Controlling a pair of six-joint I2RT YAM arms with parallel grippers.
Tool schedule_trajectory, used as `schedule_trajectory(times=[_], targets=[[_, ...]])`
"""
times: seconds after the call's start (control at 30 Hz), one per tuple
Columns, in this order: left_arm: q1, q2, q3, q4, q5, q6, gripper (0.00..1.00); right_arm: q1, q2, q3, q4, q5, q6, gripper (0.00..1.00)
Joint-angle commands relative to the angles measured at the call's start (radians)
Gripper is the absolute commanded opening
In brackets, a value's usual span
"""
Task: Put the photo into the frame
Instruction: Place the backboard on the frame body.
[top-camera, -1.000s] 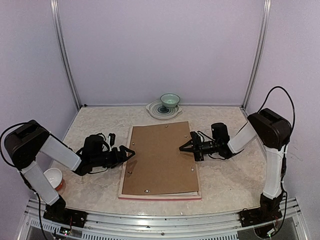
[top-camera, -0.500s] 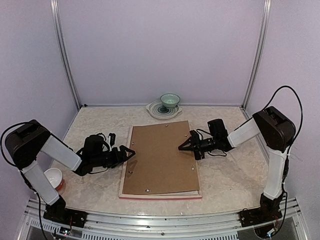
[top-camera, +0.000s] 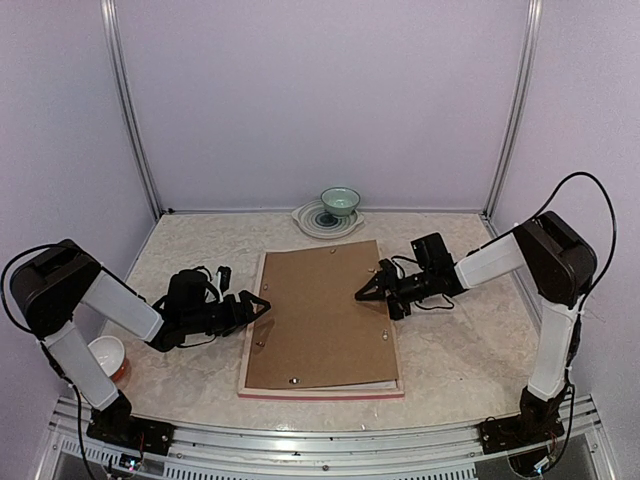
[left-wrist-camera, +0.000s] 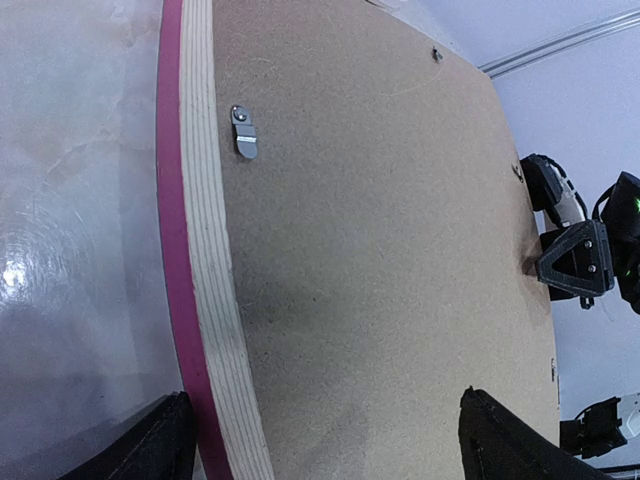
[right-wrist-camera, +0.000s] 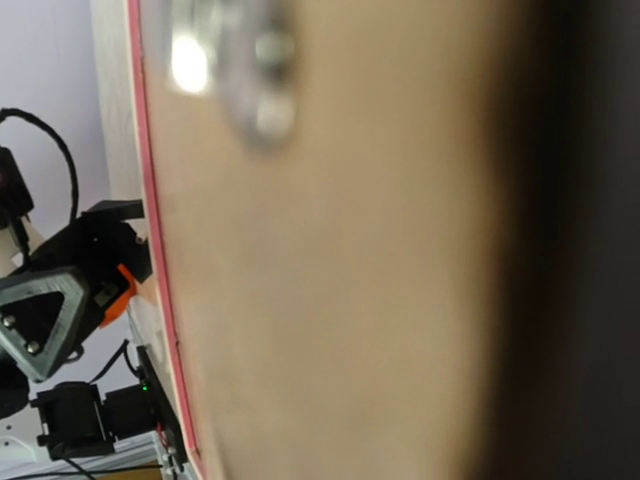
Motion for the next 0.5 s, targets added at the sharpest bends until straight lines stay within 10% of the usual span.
schedule_trajectory(times=[0.0, 0.47], targets=[[-0.011, 0.025, -0.015, -0.034, 0.022, -0.013, 0.90, 0.021, -0.036, 0.021, -0.072, 0.028, -0.057, 0.66], [-0.011, 0.032, -0.020, -0.024, 0.026, -0.016, 0.90, 0.022, -0.066, 0.050, -0.162, 0.087, -0.098, 0.68]])
